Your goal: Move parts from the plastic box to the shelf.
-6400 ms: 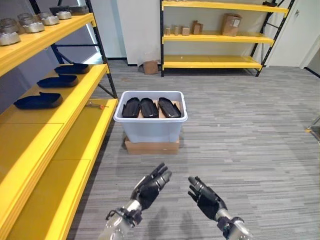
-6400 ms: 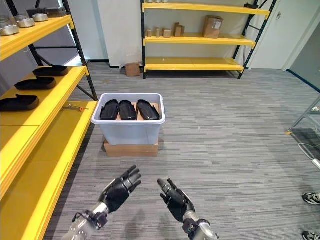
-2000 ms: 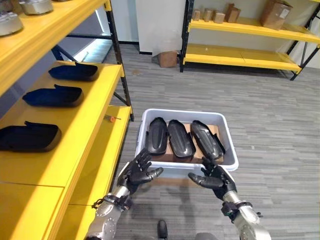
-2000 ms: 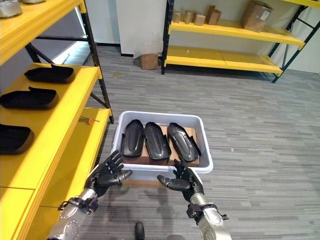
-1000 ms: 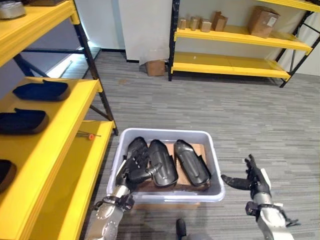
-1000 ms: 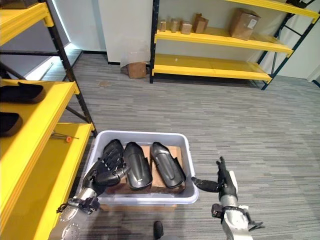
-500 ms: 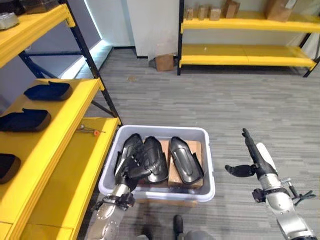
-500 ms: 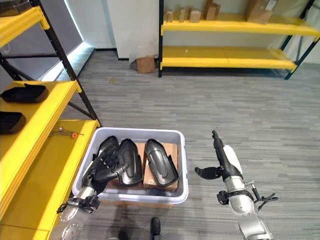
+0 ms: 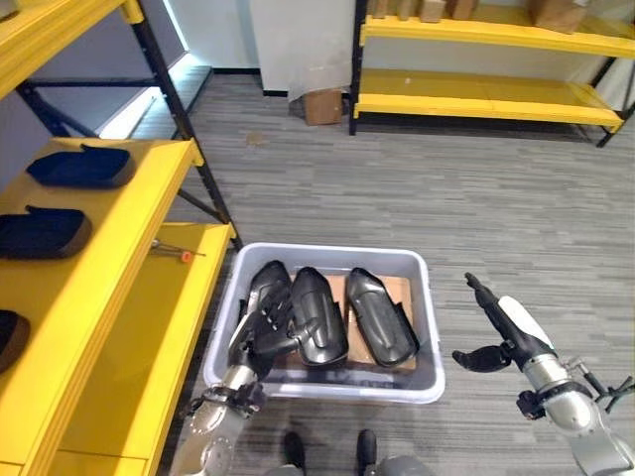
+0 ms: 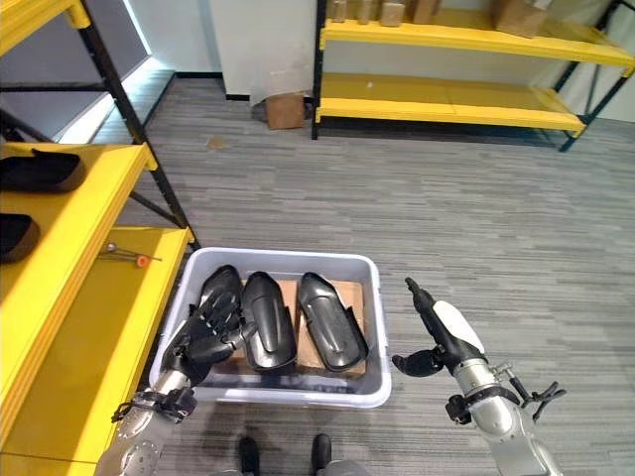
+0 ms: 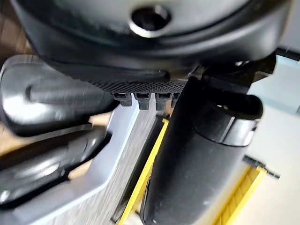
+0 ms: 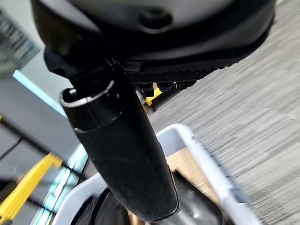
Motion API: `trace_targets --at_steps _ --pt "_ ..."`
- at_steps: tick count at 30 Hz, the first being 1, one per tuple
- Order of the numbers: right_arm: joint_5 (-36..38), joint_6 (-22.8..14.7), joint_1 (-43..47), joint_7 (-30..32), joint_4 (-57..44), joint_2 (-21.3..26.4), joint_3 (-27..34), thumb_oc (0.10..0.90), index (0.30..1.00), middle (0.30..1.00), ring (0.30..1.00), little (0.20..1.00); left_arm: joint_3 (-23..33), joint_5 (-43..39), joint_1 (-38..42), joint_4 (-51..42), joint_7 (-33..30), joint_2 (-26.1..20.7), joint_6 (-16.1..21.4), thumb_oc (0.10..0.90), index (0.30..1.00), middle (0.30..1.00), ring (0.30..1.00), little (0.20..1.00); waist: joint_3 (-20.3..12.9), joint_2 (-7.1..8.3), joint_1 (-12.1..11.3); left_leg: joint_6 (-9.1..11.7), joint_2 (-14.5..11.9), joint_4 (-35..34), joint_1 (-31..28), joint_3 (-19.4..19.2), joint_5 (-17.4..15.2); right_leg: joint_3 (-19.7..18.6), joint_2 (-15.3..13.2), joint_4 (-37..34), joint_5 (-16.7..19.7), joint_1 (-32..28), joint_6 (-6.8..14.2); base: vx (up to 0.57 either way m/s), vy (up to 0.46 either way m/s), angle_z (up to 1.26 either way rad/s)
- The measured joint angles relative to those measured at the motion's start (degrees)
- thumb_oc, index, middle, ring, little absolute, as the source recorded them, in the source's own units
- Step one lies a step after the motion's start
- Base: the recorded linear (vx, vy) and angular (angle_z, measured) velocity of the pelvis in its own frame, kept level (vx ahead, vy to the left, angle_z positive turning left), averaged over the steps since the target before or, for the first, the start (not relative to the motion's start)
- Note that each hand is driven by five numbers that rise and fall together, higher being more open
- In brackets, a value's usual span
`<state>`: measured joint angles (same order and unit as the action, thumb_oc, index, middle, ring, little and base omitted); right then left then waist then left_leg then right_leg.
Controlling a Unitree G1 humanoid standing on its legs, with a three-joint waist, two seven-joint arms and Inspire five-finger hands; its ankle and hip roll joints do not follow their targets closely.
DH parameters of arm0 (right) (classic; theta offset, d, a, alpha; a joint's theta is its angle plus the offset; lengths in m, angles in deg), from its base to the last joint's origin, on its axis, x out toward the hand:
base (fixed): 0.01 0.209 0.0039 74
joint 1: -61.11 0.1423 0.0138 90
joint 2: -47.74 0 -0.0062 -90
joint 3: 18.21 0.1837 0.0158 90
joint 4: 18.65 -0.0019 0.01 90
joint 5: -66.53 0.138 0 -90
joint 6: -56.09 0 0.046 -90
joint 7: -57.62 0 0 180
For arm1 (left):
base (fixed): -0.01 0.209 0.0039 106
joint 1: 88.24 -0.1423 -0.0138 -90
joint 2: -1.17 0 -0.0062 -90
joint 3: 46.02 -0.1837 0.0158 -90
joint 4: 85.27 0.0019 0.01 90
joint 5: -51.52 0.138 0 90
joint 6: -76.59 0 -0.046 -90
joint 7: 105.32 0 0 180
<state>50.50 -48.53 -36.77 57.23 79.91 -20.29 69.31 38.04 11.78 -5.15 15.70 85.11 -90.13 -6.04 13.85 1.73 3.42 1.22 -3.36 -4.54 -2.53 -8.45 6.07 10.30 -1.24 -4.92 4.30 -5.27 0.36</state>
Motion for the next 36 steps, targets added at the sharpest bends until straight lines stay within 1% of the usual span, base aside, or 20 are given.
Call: trace_targets --at_steps 1,2,6,7,8,9,12,14,16,19,20,21,22,23,25,27,29,33,35,36 --pt "-1.5 -0.1 1.1 -0.3 0.0 0.2 -0.9 0.9 1.0 1.0 1.0 1.0 0.8 0.0 -0.6 0.0 0.1 -0.1 0.0 0.9 1.0 1.0 1.0 1.0 0.0 0.11 -0.8 -0.2 0.6 0.0 -0.4 0.2 -0.1 0.1 -0.6 0.0 -0.2 -0.5 0.4 0.02 -0.029 0.26" --pt "-3.3 -0.4 2.4 -0.7 0.0 0.5 -1.8 0.9 1.0 1.0 1.0 1.0 1.2 0.0 -1.2 -0.1 0.2 -0.5 -0.1 0.9 1.0 1.0 1.0 1.0 -0.1 0.28 -0.9 -0.5 0.9 0.0 -0.7 0.8 -0.3 0.3 -0.9 0.0 -0.4 -1.3 0.8 0.02 -0.028 0.27" --pt "-5.6 -0.8 4.1 -1.1 0.1 0.7 -3.5 0.9 1.0 1.0 1.0 1.0 1.6 0.0 -1.6 -0.2 0.3 -2.6 -0.6 0.9 1.0 1.0 1.0 1.0 -0.9 1.54 -2.2 -0.6 1.0 0.0 -0.7 1.0 -0.4 0.3 -1.2 0.0 -0.6 -1.4 1.1 0.0 -0.025 0.07" --pt "-8.1 -1.4 4.8 -1.0 0.3 1.0 -4.8 0.9 1.0 1.0 1.0 1.0 1.5 0.0 -1.9 -0.1 0.3 -3.4 -1.1 0.9 1.0 1.0 1.0 1.0 -1.4 2.39 -2.5 -0.6 0.9 -0.1 -0.6 1.2 -0.4 0.4 -1.1 0.0 -0.7 -1.4 1.2 -0.04 -0.055 0.05" --pt "-9.0 -1.8 5.2 -1.0 0.5 1.2 -5.8 0.9 1.0 1.0 1.0 1.0 1.5 0.1 -2.1 -0.1 0.4 -3.7 -1.1 0.9 1.0 1.0 1.0 1.0 -1.6 2.78 -2.6 -0.6 0.9 -0.2 -0.5 1.2 -0.4 0.4 -1.0 0.0 -0.7 -1.4 1.2 -0.09 -0.088 0.0" --pt "-11.2 -2.0 6.2 -0.9 0.9 2.5 -8.3 0.9 1.0 1.0 1.0 1.0 1.3 0.0 -2.3 -0.1 0.5 -4.2 -1.2 0.9 1.0 1.0 1.0 1.0 -1.8 3.23 -2.8 -0.6 0.8 -0.2 0.0 1.2 -0.4 0.4 -1.0 0.0 -1.0 -1.0 1.7 -0.1 -0.068 0.0" --pt "-14.6 -2.4 7.3 -0.8 1.6 4.7 -11.9 0.9 1.0 1.0 1.0 1.0 0.8 0.1 -1.3 -0.2 1.3 -4.4 -1.2 0.9 1.0 1.0 1.0 1.0 -1.9 3.36 -3.7 -0.7 0.7 -0.2 2.0 1.5 -0.2 0.5 -0.9 0.0 -0.5 1.0 1.8 -0.08 -0.049 0.02" --pt "-15.6 -2.2 10.5 -0.8 5.2 4.8 -16.4 0.9 1.0 1.0 1.0 1.0 0.4 0.1 -0.8 -0.2 1.2 -4.5 -1.2 0.9 1.0 1.0 1.0 1.0 -1.8 3.41 -3.7 -0.7 0.6 0.0 3.7 1.8 0.9 0.8 -0.8 0.0 0.0 2.7 1.8 -0.11 -0.033 0.1" --pt "-17.9 -1.7 12.7 -0.8 7.5 5.0 -19.2 0.9 1.0 1.0 1.0 1.0 -0.2 0.0 -0.3 -0.2 1.1 -4.8 -1.2 0.9 1.0 1.0 1.0 1.0 -1.7 3.21 -4.5 -0.8 0.6 0.0 5.2 2.3 1.6 1.2 -0.7 0.0 0.4 4.0 1.7 -0.16 -0.036 0.08" --pt "-20.0 -0.9 16.4 -0.1 11.8 5.1 -22.1 0.9 1.0 1.0 1.0 1.0 -1.1 0.0 1.7 -0.2 1.0 -5.4 -1.2 0.9 1.0 1.0 1.0 1.0 -0.4 2.62 -5.7 -0.8 0.5 0.0 7.8 2.7 2.6 1.5 -0.4 0.0 1.1 6.4 1.6 -0.18 -0.029 0.07" --pt "-20.0 -0.3 19.1 0.7 14.3 5.4 -24.6 0.9 1.0 1.0 1.0 1.0 -1.5 -0.1 2.6 -0.2 1.0 -6.1 -1.1 0.9 1.0 1.0 1.0 1.0 0.5 2.5 -5.6 -0.6 0.5 0.0 8.5 2.8 2.9 1.5 -0.4 0.0 1.4 7.2 1.7 -0.12 -0.011 0.05" --pt "-20.0 0.4 21.1 0.9 16.1 5.4 -26.0 0.9 1.0 1.0 1.0 1.0 -1.9 -0.1 3.7 -0.2 1.0 -6.8 -1.2 0.9 1.0 1.0 1.0 1.0 1.7 2.26 -5.7 -0.4 0.4 0.0 9.1 3.0 3.0 1.5 -0.4 0.0 1.6 7.6 1.8 -0.13 -0.005 0.06" --pt "-19.9 1.3 22.9 1.2 17.8 5.3 -26.8 0.9 1.0 1.0 1.0 1.0 -2.0 -0.1 4.9 -0.2 1.0 -7.2 -1.2 0.9 1.0 1.0 1.0 1.0 2.8 1.87 -6.1 -0.7 0.4 0.0 10.2 3.1 3.1 1.4 -0.3 0.0 2.0 8.7 1.8 -0.15 0.014 0.08" --pt "-19.7 2.8 25.2 1.6 20.0 5.3 -27.2 0.9 1.0 1.0 1.0 1.0 -2.2 -0.1 6.7 -0.2 0.6 -7.3 -1.2 0.9 1.0 1.0 1.0 1.0 5.5 1.02 -6.7 -0.7 0.4 0.0 11.4 3.2 3.4 1.4 -0.3 0.0 2.5 9.8 1.7 -0.15 0.022 0.05" --pt "-19.7 3.8 27.0 1.8 21.6 5.2 -28.0 0.9 1.0 1.0 1.0 1.0 -2.5 -0.1 7.2 -0.2 0.0 -7.3 -1.2 0.9 1.0 1.0 1.0 1.0 6.7 0.27 -6.8 -0.8 0.5 0.0 12.7 3.2 3.8 1.3 -0.4 0.0 2.8 11.1 1.7 -0.08 0.034 0.04" --pt "-19.7 4.1 27.2 2.4 22.2 5.0 -28.1 0.9 1.0 1.0 1.0 1.0 -2.9 -0.1 7.9 -0.2 -0.3 -7.3 -1.2 0.9 1.0 1.0 1.0 1.0 8.7 -0.32 -7.0 -0.9 0.7 0.0 12.8 3.2 3.8 1.4 -0.5 0.0 2.9 11.1 1.6 -0.04 0.022 0.03" --pt "-19.7 4.4 27.3 3.2 23.4 4.5 -28.3 0.9 1.0 1.0 1.0 1.0 -2.9 -0.3 8.2 -0.2 -0.9 -7.3 -1.3 0.9 1.0 1.0 1.0 1.0 9.6 -0.63 -7.0 -0.7 0.8 0.0 12.8 3.3 4.0 1.4 -0.6 0.0 2.9 11.1 1.6 -0.04 0.004 0.02" --pt "-19.6 7.2 28.6 5.1 25.0 3.5 -28.8 0.9 1.0 1.0 1.0 1.0 -2.9 -0.4 10.5 -0.2 -1.4 -7.3 -1.4 0.9 1.0 1.0 1.0 1.0 11.4 -1.61 -7.2 -1.1 0.9 0.0 13.2 3.4 4.4 1.7 -0.7 0.0 3.0 11.3 1.3 -0.06 0.023 0.03" --pt "-19.3 8.7 30.3 6.9 27.1 2.6 -28.8 0.9 1.0 1.0 1.0 1.0 -3.1 -0.4 12.3 -0.2 -1.4 -7.2 -1.4 0.9 1.0 1.0 1.0 1.0 12.0 -2.37 -7.3 -1.1 0.9 0.0 13.7 3.4 4.4 1.7 -0.7 0.0 3.0 11.8 1.3 -0.04 0.036 0.0" --pt "-19.3 10.2 31.1 7.7 27.8 2.5 -28.7 0.9 1.0 1.0 1.0 1.0 -3.1 -0.5 13.1 -0.2 -1.4 -7.2 -1.4 0.9 1.0 1.0 1.0 1.0 12.6 -2.9 -7.4 -1.1 0.9 0.0 13.7 3.4 4.4 1.7 -0.8 0.0 3.0 11.8 1.3 -0.03 0.037 0.0"
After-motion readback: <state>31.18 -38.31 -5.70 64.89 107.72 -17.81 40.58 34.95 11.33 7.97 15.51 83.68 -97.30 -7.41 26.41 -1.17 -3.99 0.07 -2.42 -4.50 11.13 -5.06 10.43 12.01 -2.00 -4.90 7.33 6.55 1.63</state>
